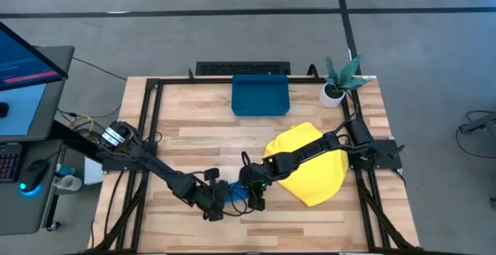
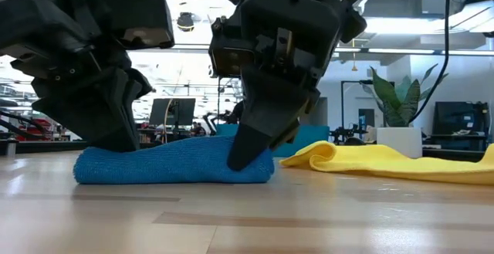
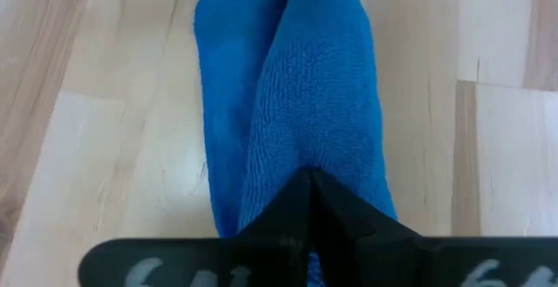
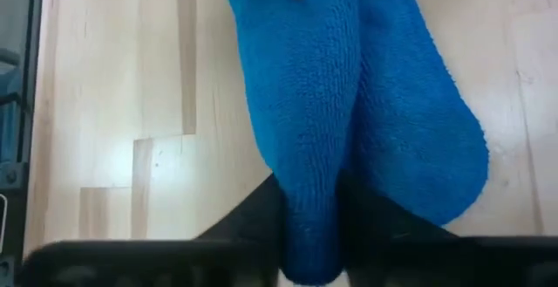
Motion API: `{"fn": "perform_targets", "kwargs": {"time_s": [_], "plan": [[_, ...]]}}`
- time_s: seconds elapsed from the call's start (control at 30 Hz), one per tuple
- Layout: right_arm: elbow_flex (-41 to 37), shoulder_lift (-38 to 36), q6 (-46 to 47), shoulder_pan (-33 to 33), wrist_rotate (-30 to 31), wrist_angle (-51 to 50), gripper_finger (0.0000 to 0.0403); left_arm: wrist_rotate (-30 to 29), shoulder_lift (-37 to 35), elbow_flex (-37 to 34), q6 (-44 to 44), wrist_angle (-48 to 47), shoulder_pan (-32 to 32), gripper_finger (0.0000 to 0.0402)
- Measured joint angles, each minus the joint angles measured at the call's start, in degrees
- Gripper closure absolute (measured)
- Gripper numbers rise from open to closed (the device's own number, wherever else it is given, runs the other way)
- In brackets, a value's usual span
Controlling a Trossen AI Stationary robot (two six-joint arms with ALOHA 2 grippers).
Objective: Roll microfiber towels into tight, uniform cylinder then place into a basket
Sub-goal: Roll the blue microfiber cloth
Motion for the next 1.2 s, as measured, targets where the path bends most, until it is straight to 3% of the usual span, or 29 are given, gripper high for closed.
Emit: {"fn": "perform_targets", "kwargs": {"time_s": [0.23,0.4,0.5,0.67,1.03,1.2], "plan": [[1.9,-0.2,0.1,-0.4,-1.7,-2.3,0.0216,-0.5,0.1,0.0,-2.0,-0.7,0.0,0.04],[5.0,-1.4,-1.6,-0.7,-3.1,-10.9,0.018,-1.2,0.2,-0.1,-3.4,-0.7,0.0,0.04],[5.8,-3.1,-4.0,-0.6,-0.6,-16.7,0.0176,-1.5,0.2,-0.2,-4.1,-0.7,0.0,0.04],[4.9,-9.2,-5.9,1.9,14.1,-25.6,0.0179,-2.2,0.2,-0.4,-4.4,0.2,0.1,0.04],[-1.2,-10.0,-13.6,9.6,21.4,-1.5,0.0184,-4.0,0.3,-0.4,-5.4,1.0,0.3,0.04],[-1.7,-10.0,-14.3,8.7,23.8,0.5,0.0223,-4.0,0.3,-0.4,-5.5,1.0,0.3,0.04]]}}
